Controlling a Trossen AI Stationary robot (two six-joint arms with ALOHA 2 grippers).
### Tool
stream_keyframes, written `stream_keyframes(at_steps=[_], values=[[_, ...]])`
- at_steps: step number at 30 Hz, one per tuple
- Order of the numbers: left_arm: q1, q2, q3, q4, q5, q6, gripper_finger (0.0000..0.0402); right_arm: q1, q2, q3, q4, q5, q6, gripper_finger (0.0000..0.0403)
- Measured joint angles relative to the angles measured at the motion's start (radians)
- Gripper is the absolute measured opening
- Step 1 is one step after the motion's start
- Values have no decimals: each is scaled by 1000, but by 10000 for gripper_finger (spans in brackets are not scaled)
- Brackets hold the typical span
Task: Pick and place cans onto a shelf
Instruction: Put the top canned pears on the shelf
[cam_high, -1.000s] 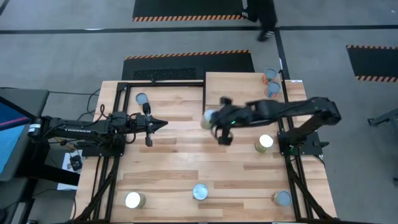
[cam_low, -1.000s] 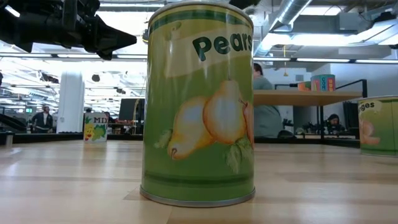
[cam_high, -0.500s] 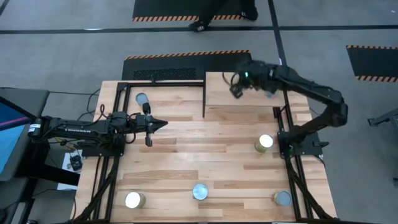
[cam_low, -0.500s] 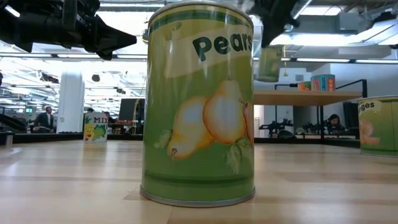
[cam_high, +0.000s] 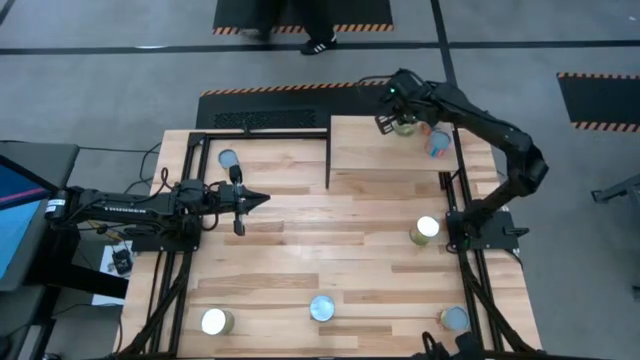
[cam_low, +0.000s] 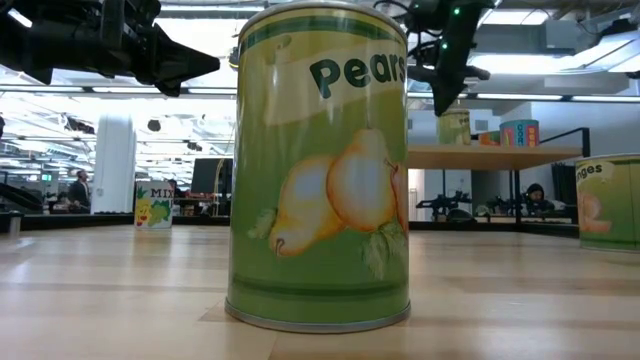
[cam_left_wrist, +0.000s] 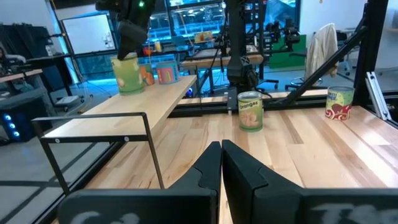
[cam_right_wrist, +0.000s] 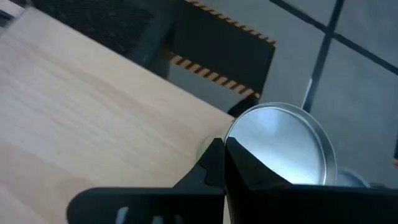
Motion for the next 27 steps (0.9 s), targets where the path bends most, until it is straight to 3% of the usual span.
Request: stream_keyframes(at_steps=[12,27], values=[[0,0,0,0,0,0,3,-3,5,0,1,-5,-2,20],[0,0,0,0,1,0,3,-8,-9,-4,2,-4,-19,101]])
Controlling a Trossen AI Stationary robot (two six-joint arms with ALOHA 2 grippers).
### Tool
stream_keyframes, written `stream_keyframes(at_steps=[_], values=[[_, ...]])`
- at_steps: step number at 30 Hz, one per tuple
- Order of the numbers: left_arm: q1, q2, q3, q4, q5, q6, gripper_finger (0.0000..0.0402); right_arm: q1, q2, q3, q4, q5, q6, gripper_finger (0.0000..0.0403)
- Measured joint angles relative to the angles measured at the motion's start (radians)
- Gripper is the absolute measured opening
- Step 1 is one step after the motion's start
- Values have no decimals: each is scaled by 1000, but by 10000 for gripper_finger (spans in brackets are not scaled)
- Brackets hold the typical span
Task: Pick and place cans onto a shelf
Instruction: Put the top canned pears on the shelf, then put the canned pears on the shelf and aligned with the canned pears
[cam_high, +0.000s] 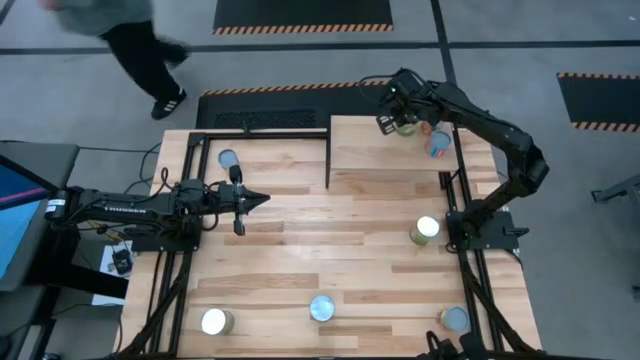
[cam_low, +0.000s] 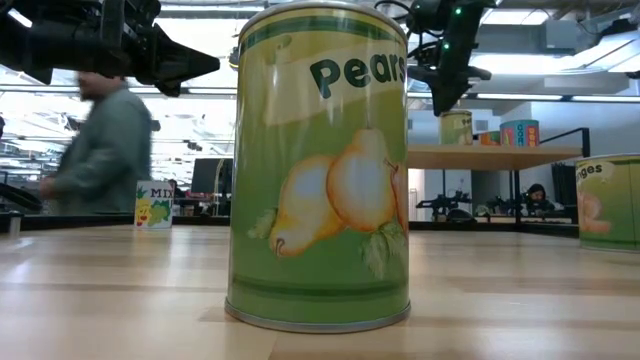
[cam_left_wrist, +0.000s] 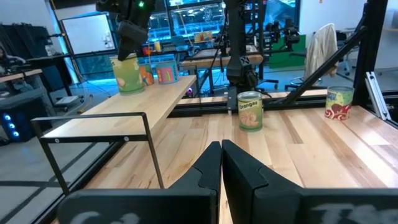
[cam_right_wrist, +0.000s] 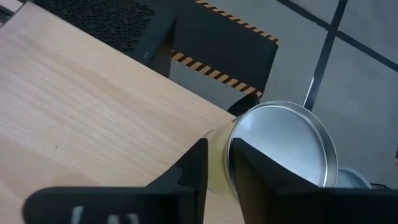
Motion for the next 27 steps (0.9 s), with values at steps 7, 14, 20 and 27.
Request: stream_keyframes(at_steps=[7,14,20,27], values=[[0,0,0,0,0,0,3,16,-4,-1,10,77,-26,155],[0,0,0,0,-1,0,3,74,-56,-1,99,76,-106,200],[0,0,0,-4,-2,0,3,180,-145,0,110,78,-190,172],[0,0,0,-22,-2,-1,3,314,-258,-33,-23,99,-212,36]])
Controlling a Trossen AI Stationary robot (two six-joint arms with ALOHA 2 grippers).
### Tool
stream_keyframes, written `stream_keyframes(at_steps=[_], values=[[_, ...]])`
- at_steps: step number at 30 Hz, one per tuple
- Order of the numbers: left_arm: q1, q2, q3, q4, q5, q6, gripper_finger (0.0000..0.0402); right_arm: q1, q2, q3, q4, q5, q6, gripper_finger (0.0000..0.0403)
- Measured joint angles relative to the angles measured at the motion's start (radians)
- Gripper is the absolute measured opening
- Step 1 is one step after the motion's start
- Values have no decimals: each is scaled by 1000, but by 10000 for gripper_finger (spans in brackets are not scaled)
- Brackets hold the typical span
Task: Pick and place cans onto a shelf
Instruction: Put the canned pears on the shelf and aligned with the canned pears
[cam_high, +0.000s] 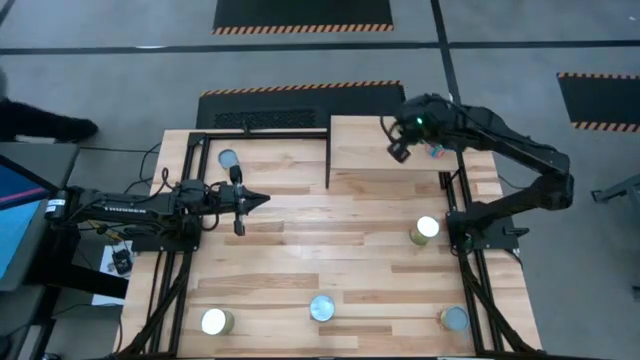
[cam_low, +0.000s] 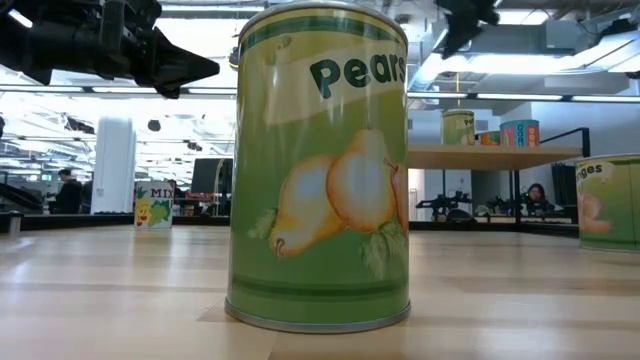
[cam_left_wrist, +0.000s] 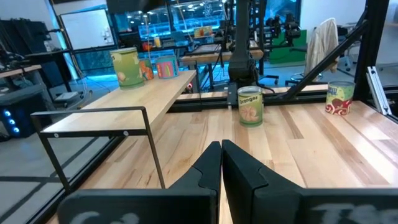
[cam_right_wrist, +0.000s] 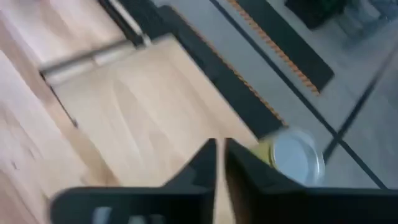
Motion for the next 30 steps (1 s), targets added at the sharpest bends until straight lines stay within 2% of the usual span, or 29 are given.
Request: stream_keyframes(at_steps=[2,5,9,12,17,20,25,30], values=[[0,0,0,-4,0,-9,3,-1,-38,-59,-25,19,26,12],[0,0,0,-3,0,-14,3,-34,-109,-184,-18,32,56,19],[0,0,0,6,-1,-14,3,-81,-191,-348,78,15,56,17],[0,0,0,6,-1,-3,3,-103,-238,-436,180,-42,29,6],[0,0,0,2,-1,-3,3,-122,-282,-532,351,-124,-11,16],[0,0,0,-6,-1,-7,3,-114,-315,-600,483,-228,-45,14],[0,0,0,-25,-1,-8,3,-8,-361,-757,763,-363,-68,6],[0,0,0,-33,-2,-8,3,218,-333,-826,898,-371,-27,9]])
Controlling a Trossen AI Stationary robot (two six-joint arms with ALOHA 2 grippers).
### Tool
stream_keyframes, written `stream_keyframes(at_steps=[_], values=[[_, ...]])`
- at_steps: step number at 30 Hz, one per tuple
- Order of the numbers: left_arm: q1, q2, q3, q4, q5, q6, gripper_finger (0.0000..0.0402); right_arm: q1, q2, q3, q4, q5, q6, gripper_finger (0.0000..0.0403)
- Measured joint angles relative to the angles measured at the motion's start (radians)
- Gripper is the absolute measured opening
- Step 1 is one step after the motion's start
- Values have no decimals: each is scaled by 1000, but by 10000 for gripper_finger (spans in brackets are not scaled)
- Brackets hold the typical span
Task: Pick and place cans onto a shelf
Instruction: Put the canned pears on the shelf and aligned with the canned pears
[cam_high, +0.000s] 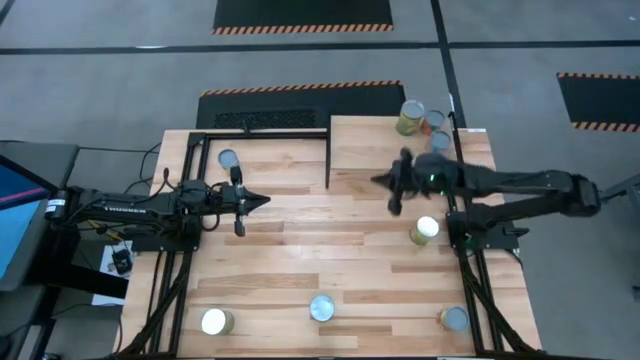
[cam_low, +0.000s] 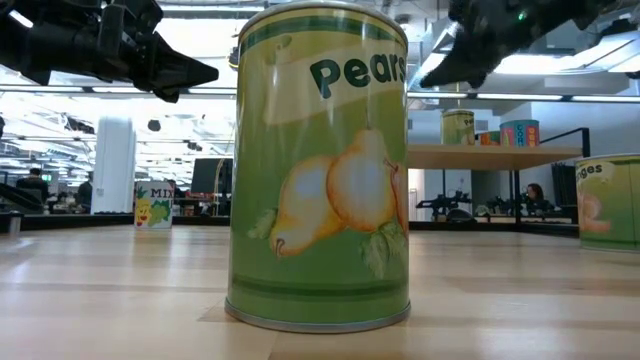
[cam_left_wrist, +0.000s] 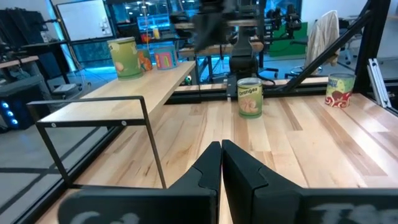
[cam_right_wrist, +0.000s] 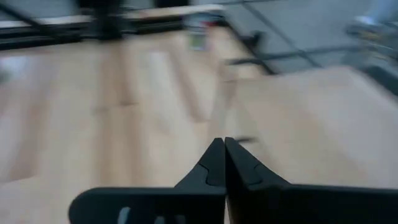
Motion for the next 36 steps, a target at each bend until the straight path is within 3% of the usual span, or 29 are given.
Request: stream_keyframes(at_steps=[7,14,20,26,32,36], values=[[0,0,0,1,0,5,3,293,148,56,73,2,157,18],[0,0,0,2,0,10,3,455,386,223,49,5,290,67],[0,0,0,2,0,10,3,505,570,408,-97,-2,407,99],[0,0,0,2,0,10,3,516,723,570,-183,-112,499,134],[0,0,0,0,0,10,3,533,857,704,-262,-218,502,165],[0,0,0,-7,0,27,3,546,928,778,-320,-231,491,170]])
